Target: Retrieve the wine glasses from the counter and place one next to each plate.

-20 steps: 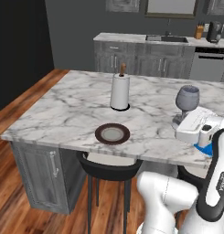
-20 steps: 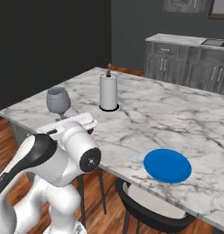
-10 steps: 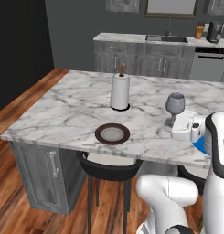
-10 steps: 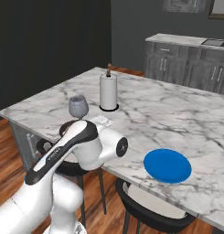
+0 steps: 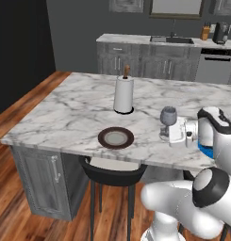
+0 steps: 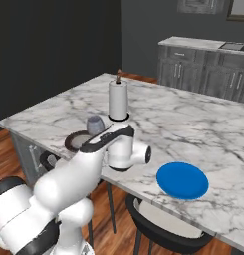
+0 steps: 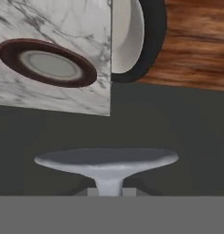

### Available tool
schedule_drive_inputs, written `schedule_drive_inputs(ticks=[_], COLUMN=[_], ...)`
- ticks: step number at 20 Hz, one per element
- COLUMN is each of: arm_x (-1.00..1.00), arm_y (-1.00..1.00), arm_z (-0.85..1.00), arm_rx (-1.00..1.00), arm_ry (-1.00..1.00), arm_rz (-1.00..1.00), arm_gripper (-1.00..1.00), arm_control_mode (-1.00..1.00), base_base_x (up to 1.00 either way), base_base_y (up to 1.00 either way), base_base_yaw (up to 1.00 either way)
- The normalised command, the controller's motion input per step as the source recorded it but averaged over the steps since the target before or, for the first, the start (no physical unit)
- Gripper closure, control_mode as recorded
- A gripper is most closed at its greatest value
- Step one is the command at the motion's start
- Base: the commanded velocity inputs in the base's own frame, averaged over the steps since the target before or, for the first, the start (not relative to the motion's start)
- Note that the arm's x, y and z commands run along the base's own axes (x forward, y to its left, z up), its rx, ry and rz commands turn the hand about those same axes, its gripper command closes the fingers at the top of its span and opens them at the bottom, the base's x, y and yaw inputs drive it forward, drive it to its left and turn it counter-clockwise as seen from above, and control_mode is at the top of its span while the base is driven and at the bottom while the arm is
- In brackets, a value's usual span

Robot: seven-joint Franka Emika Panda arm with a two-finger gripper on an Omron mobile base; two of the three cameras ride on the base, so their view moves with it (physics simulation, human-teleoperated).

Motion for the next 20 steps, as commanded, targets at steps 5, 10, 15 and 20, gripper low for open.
schedule_drive_inputs(ticks=[5, 10, 15, 20], arm_x=[0.78, 0.64, 0.50, 0.36], arm_y=[0.00, 0.00, 0.00, 0.00], arm_z=[-0.32, -0.28, -0.29, -0.23], arm_rx=[-0.03, -0.04, -0.07, -0.05], arm_ry=[0.02, 0.01, 0.00, 0.00], arm_rz=[0.05, 0.01, 0.01, 0.00], arm_gripper=[1.00, 1.00, 1.00, 1.00], arm_control_mode=[-1.00, -1.00, -1.00, -1.00], base_base_x=[0.00, 0.00, 0.00, 0.00], base_base_y=[0.00, 0.00, 0.00, 0.00], base_base_yaw=[0.00, 0.00, 0.00, 0.00])
